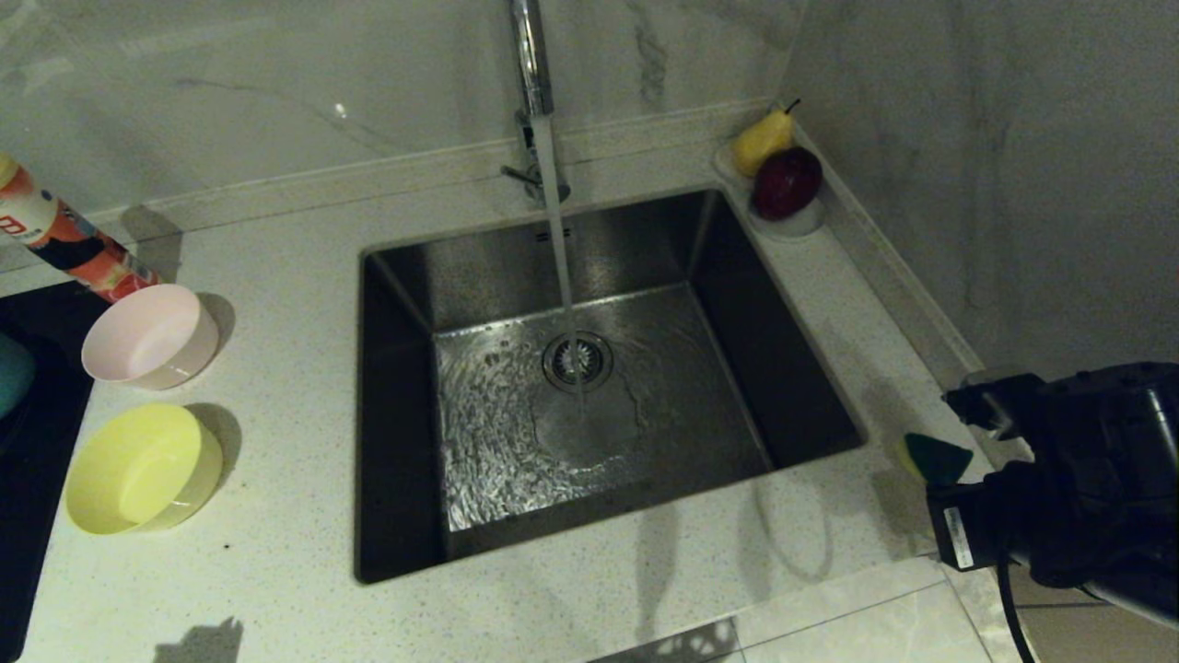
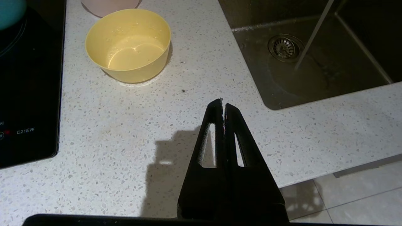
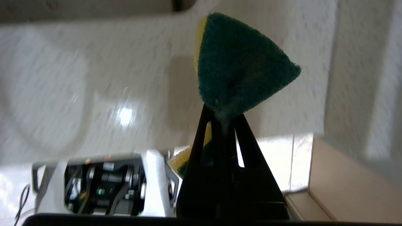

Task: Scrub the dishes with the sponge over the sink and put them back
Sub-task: Put down the sponge

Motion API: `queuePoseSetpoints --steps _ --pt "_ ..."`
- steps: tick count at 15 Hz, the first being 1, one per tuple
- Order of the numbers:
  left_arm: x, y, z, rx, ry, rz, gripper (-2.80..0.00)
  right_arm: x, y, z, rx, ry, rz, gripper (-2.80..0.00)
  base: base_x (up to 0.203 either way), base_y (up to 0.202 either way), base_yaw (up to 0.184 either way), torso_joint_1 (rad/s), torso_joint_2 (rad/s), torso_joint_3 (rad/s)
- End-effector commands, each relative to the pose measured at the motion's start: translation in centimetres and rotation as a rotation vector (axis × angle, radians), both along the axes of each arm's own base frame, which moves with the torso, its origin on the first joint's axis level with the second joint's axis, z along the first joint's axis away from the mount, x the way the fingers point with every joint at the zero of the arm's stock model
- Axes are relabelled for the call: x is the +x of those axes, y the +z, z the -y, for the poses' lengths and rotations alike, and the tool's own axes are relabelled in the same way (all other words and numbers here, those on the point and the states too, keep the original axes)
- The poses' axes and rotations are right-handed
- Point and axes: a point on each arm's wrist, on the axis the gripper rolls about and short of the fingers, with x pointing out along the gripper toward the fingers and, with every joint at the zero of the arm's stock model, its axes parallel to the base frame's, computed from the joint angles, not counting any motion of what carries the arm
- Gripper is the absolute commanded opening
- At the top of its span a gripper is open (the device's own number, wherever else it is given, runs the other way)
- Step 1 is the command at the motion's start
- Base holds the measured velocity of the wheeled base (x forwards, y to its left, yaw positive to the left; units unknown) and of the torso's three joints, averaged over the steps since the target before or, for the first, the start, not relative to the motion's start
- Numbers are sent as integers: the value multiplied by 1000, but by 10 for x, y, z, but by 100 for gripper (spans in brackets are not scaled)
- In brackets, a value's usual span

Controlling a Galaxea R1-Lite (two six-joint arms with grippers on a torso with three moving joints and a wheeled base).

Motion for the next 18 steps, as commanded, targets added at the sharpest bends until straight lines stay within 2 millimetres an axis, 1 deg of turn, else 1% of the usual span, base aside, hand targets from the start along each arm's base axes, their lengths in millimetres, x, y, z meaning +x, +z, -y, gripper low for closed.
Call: queuePoseSetpoints --steps 1,4,10,14,18 --pt "3 -11 0 1 0 -39 -280 13 -10 2 2 -16 -23 -280 0 0 0 0 0 0" --pt "3 -11 0 1 0 -39 -280 18 -5 0 14 -6 -8 -280 0 0 0 0 0 0" --pt "3 -11 0 1 0 -39 -280 36 9 -1 16 -19 38 -280 0 0 0 0 0 0" --pt "3 -11 0 1 0 -39 -280 44 1 -2 5 -25 8 -280 0 0 0 0 0 0" --pt "3 -11 0 1 0 -39 -280 57 1 -5 21 -38 33 -280 0 0 0 0 0 0"
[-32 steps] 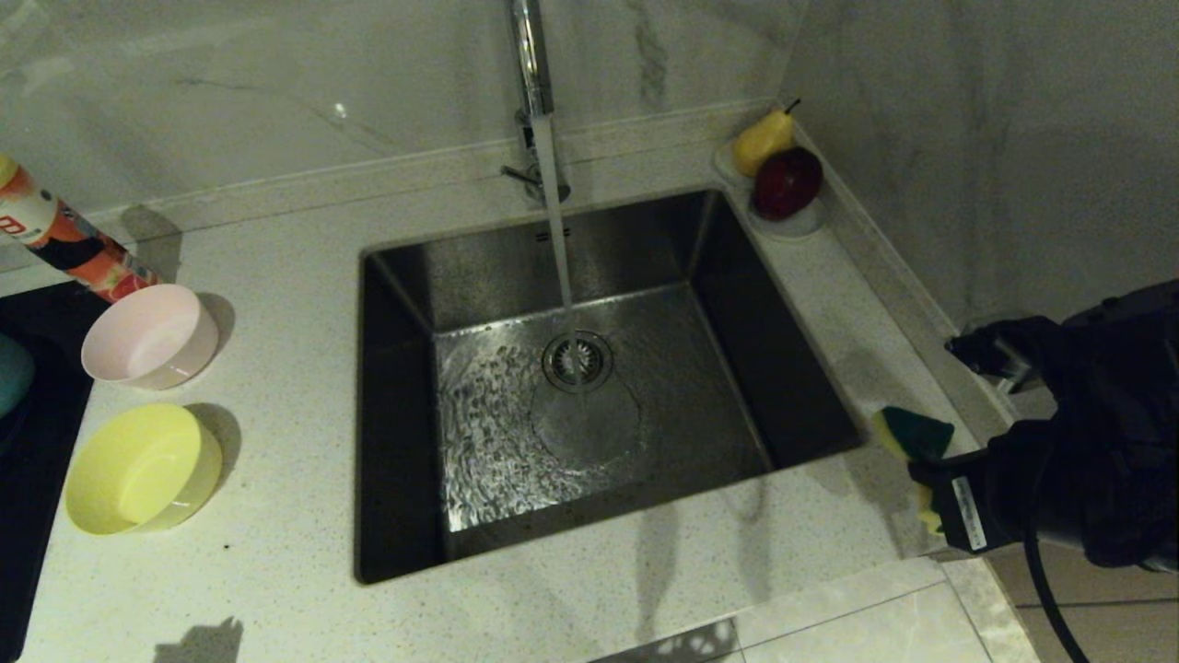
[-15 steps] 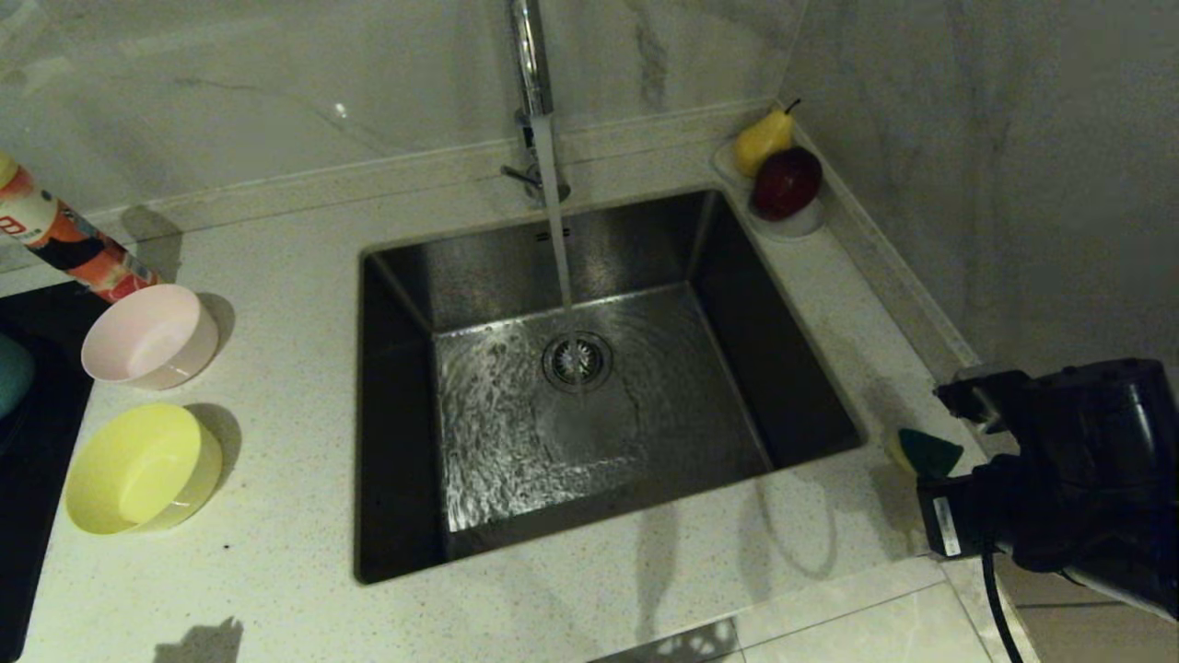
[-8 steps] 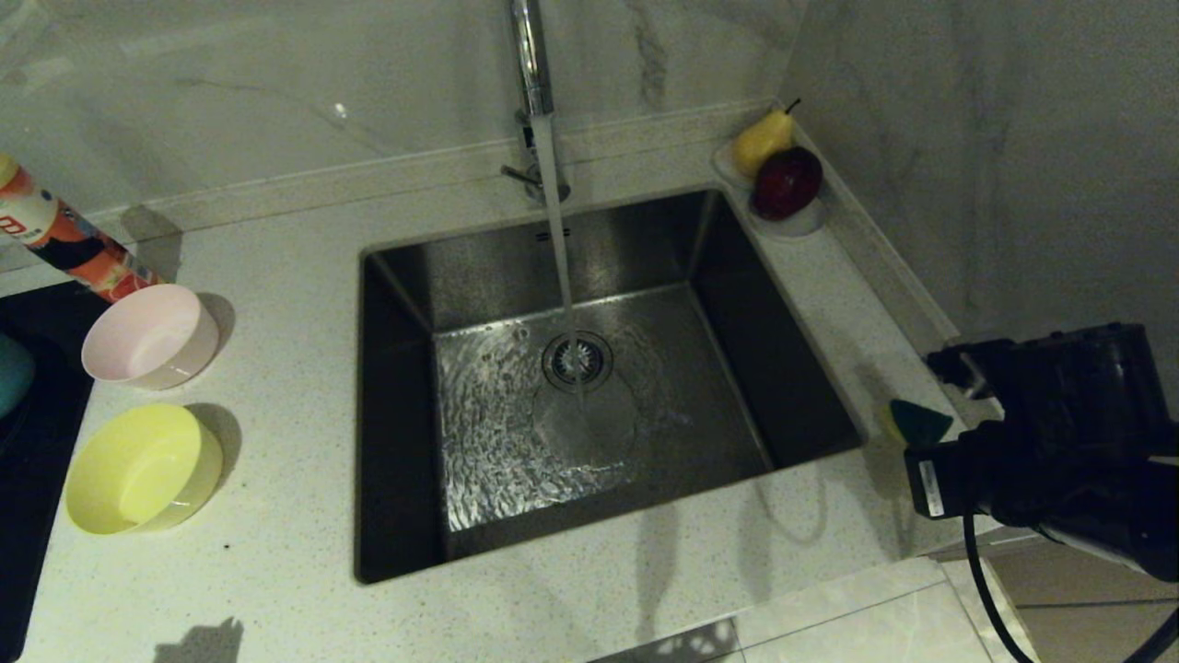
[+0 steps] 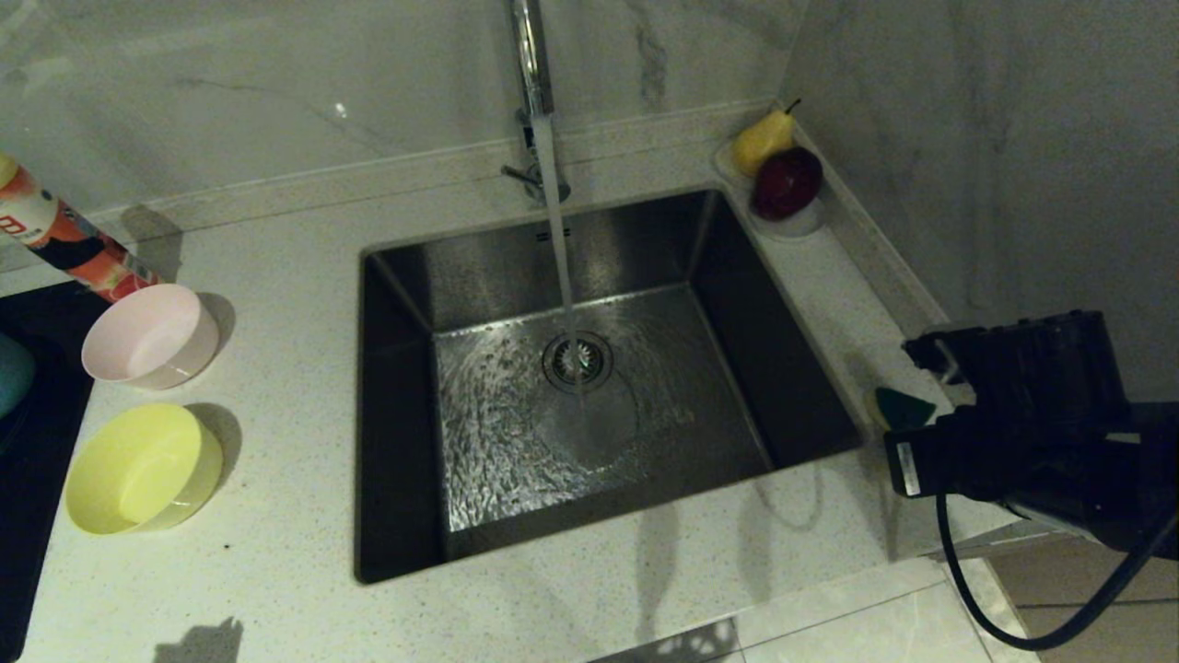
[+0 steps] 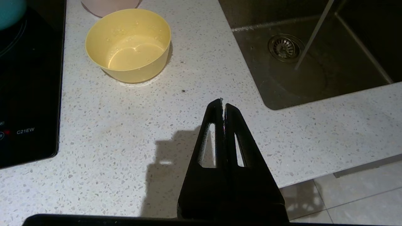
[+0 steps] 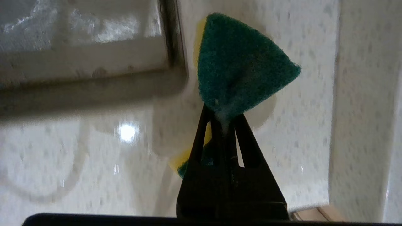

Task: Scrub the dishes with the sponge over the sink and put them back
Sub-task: Put down the sponge

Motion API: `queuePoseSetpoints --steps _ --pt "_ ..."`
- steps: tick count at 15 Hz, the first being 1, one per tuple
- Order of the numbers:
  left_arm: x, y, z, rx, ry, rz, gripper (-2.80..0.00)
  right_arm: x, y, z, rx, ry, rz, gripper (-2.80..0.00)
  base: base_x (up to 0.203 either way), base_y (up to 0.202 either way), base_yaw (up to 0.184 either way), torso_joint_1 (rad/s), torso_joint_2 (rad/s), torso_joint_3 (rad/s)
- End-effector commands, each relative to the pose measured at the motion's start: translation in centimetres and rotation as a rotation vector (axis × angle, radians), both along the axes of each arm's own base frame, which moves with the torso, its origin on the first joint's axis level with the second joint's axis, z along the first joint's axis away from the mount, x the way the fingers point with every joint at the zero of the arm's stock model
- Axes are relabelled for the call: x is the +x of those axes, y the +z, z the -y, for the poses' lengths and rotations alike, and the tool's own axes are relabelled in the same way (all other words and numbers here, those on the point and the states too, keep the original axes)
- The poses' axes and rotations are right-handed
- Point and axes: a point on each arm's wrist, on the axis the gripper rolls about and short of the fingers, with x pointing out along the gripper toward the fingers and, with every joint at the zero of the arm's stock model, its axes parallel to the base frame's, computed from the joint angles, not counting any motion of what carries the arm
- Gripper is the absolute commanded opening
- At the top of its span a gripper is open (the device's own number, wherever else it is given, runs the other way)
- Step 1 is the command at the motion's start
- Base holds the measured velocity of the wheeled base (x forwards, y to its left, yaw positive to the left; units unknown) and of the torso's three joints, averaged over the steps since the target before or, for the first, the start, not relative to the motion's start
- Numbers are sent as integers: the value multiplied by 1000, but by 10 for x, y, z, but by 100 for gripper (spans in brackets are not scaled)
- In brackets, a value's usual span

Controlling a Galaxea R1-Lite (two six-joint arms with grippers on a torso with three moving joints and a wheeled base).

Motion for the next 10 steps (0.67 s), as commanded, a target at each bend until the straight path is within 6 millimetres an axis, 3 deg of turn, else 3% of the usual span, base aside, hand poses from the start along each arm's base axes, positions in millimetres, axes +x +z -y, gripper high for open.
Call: queuePoseSetpoints --steps 1,10 --pt "3 -11 0 1 0 -38 -280 7 -4 -1 -3 -9 -9 -280 0 0 0 0 0 0" --pt "3 -11 0 1 0 -38 -280 6 1 0 -5 -17 9 -280 0 0 0 0 0 0"
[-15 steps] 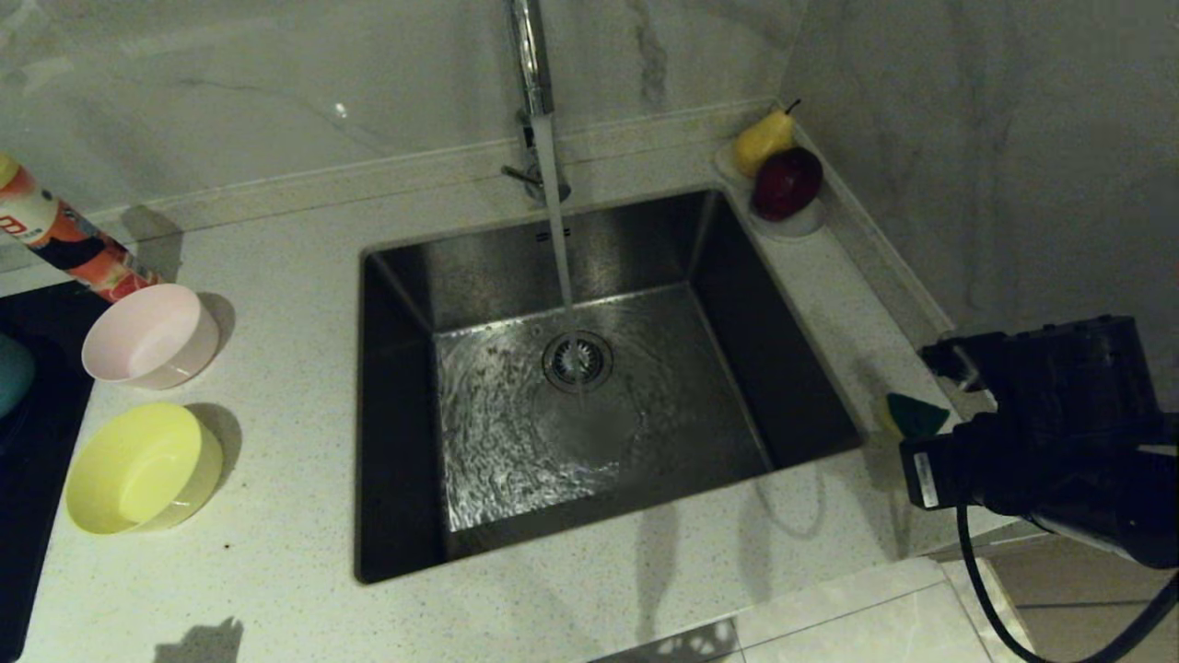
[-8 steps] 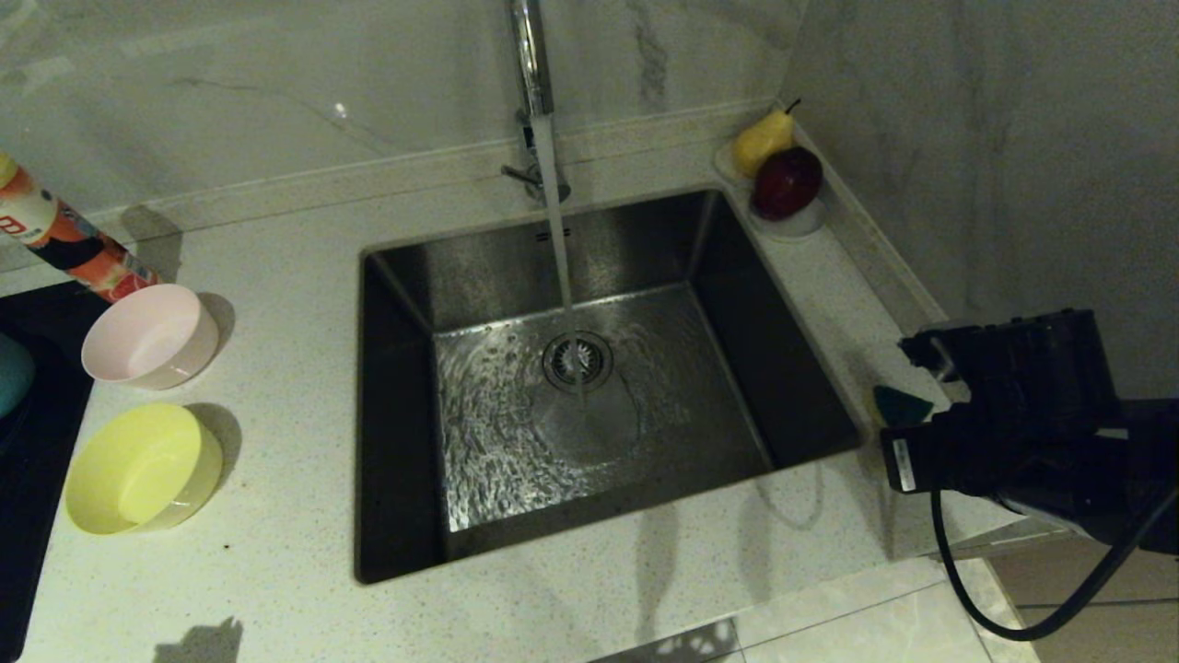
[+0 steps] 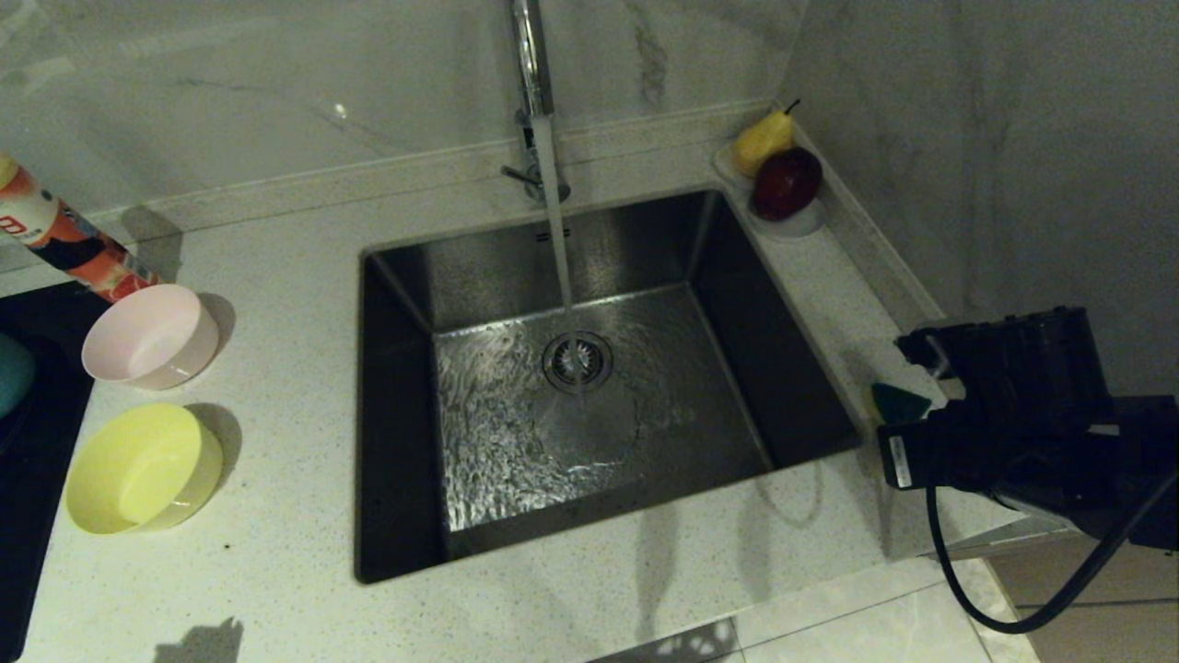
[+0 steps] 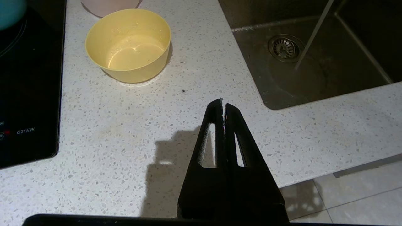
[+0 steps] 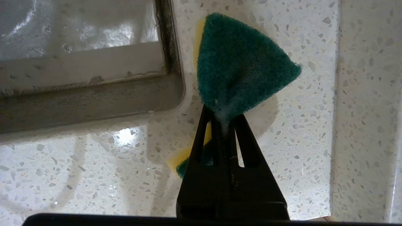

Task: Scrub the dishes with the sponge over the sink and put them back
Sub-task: Put down the sponge

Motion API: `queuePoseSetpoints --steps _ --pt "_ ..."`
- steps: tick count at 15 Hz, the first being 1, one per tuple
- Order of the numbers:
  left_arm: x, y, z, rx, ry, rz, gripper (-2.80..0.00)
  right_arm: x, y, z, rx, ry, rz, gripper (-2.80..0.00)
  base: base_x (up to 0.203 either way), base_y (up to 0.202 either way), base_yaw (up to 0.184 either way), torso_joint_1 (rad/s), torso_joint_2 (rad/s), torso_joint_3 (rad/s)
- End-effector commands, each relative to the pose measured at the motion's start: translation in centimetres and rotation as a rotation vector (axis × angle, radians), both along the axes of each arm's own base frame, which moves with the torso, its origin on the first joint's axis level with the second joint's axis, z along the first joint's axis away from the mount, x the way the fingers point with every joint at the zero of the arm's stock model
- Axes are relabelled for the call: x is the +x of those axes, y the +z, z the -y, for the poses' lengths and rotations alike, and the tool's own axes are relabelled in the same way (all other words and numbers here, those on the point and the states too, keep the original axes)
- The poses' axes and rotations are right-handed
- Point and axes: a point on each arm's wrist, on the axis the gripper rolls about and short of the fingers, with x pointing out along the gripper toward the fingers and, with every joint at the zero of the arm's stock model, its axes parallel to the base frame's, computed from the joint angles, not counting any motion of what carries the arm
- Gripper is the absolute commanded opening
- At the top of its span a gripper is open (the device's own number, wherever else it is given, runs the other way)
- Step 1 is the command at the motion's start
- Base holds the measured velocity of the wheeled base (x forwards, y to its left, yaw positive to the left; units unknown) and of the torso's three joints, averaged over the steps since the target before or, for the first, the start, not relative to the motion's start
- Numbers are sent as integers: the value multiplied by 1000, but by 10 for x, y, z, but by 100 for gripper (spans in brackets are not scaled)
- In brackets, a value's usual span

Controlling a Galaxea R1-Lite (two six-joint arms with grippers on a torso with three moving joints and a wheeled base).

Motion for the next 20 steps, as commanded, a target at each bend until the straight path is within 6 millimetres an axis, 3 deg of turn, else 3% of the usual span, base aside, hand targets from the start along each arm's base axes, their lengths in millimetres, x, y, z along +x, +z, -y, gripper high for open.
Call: queuePoseSetpoints --steps 1,2,11,16,17,20 --pt "3 -11 0 1 0 -38 -280 -2 2 0 3 -2 6 -280 0 0 0 0 0 0" --pt "3 -11 0 1 0 -38 -280 -2 1 0 5 1 3 0 0 0 0 0 0 0" --pt "3 -11 0 1 0 -38 -280 -9 6 2 12 1 17 0 0 0 0 0 0 0" --pt "3 -11 0 1 0 -38 -280 -27 33 5 48 17 116 0 0 0 0 0 0 0" --pt "3 -11 0 1 0 -38 -280 -33 39 5 51 27 137 -280 0 0 0 0 0 0" --pt "3 -11 0 1 0 -38 -280 -60 63 7 52 84 224 -280 0 0 0 0 0 0"
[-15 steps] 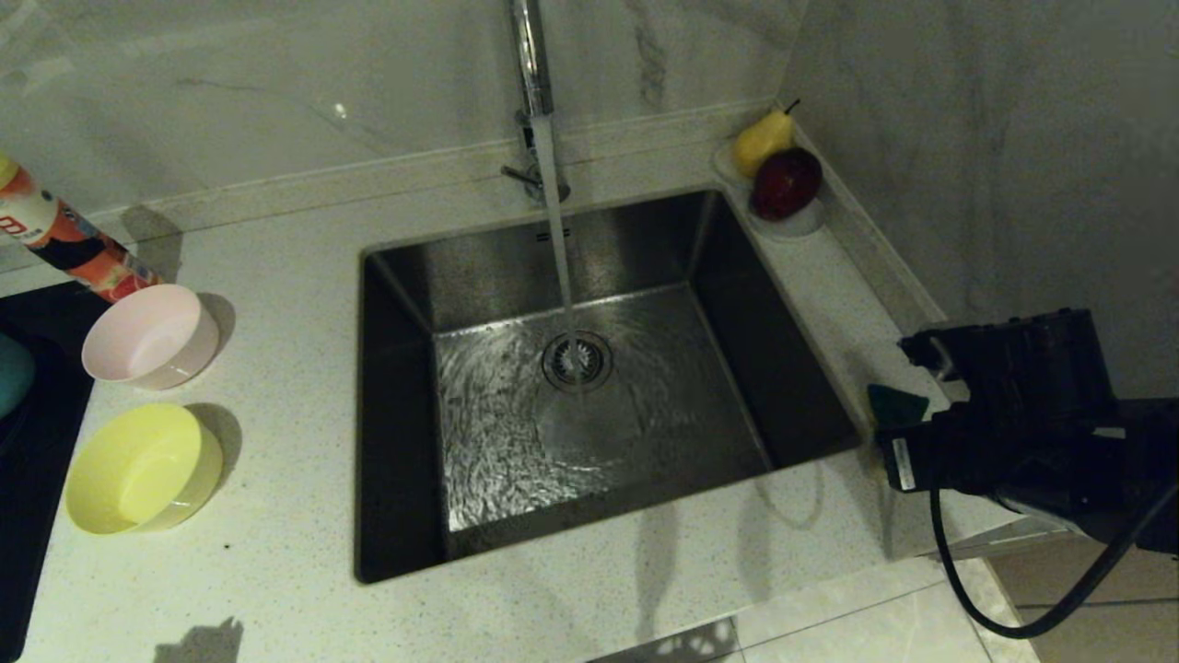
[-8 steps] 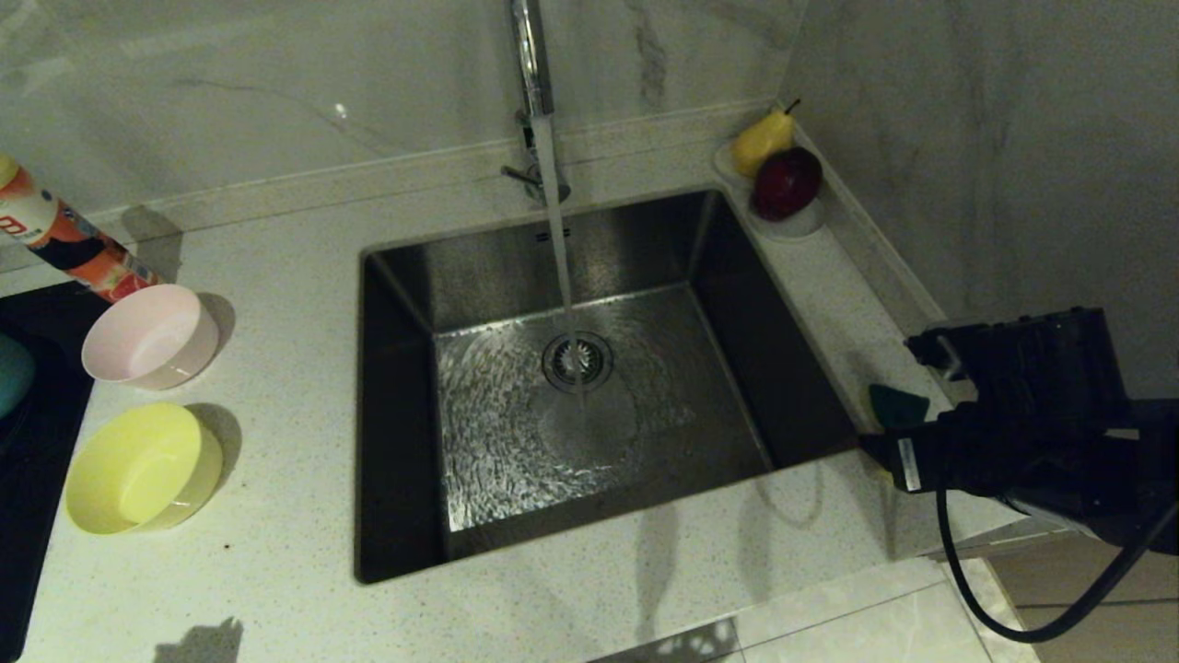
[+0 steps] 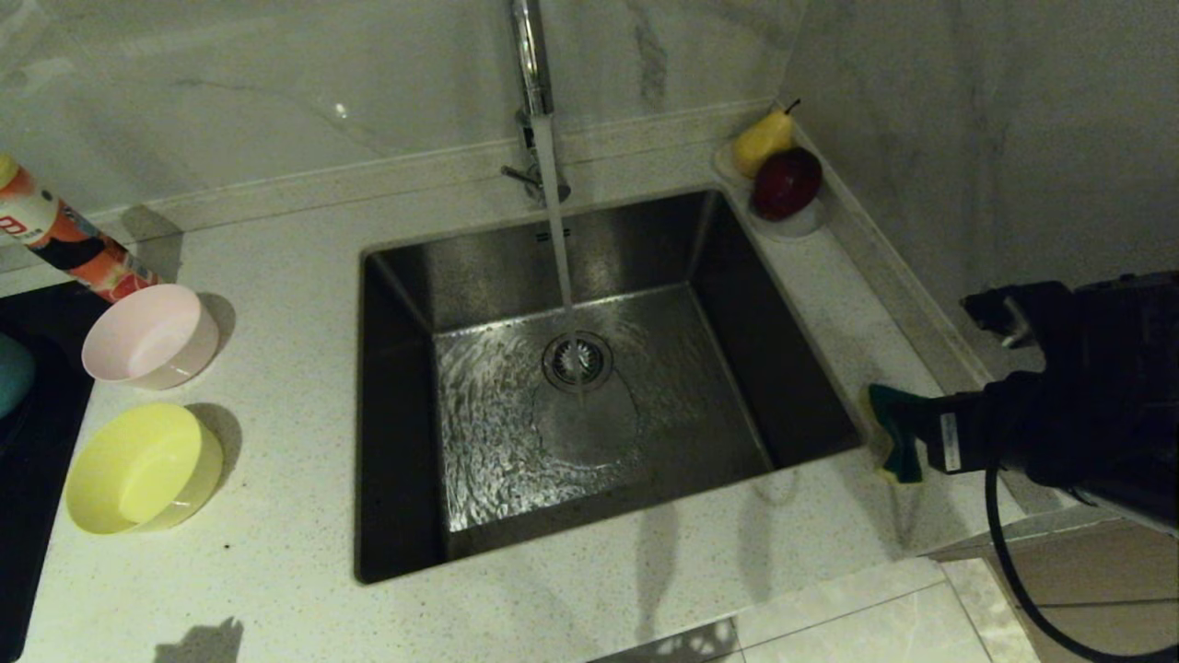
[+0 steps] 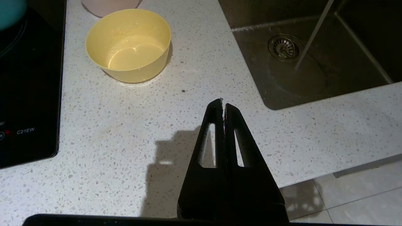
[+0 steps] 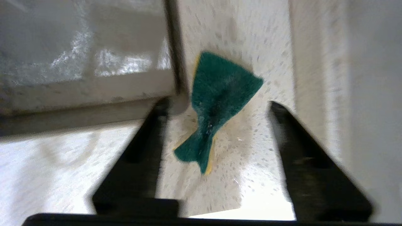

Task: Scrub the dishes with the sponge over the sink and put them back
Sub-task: Put down the sponge

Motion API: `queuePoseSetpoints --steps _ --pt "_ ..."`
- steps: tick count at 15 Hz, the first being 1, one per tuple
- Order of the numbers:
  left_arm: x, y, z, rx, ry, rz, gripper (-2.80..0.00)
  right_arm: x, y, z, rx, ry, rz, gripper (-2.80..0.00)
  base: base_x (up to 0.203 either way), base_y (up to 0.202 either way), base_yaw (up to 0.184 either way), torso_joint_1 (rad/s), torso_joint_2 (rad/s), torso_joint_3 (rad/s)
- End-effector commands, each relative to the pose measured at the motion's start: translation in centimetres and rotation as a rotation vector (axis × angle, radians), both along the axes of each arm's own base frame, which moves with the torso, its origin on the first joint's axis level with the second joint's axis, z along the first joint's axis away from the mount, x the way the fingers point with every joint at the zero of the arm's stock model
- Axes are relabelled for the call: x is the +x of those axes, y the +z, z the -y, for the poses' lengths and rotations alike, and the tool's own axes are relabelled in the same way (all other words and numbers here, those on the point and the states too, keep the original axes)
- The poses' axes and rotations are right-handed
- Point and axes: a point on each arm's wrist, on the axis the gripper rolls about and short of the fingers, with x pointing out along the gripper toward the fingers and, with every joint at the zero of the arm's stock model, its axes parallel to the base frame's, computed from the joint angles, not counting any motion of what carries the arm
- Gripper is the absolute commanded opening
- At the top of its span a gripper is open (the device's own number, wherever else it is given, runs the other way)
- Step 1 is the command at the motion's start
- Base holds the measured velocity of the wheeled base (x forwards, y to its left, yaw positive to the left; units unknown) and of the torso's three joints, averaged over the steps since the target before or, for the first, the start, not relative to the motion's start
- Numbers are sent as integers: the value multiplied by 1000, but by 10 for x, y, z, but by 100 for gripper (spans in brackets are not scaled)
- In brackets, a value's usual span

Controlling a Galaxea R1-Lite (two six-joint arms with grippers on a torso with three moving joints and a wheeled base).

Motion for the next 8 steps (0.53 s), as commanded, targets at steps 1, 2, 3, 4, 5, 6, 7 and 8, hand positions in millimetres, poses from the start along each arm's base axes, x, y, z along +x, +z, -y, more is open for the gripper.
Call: queuePoseSetpoints --steps 1,2,3,4,5,6,7,8 --pt "3 -11 0 1 0 -37 -280 -29 27 3 14 52 114 -280 0 0 0 0 0 0" --pt "3 -11 0 1 0 -37 -280 -41 36 5 2 81 156 -280 0 0 0 0 0 0" --pt "3 -11 0 1 0 -37 -280 -53 43 6 -5 114 195 -280 0 0 0 0 0 0" --pt "3 -11 0 1 0 -37 -280 -63 49 5 2 148 226 -280 0 0 0 0 0 0" --pt "3 -11 0 1 0 -37 -280 -74 54 7 16 174 255 -280 0 0 0 0 0 0" --pt "3 -11 0 1 0 -37 -280 -85 56 9 30 209 276 -280 0 0 0 0 0 0" --pt "3 -11 0 1 0 -37 -280 -97 57 13 42 260 297 -280 0 0 0 0 0 0" --pt "3 -11 0 1 0 -37 -280 -109 58 18 53 308 323 -280 0 0 0 0 0 0"
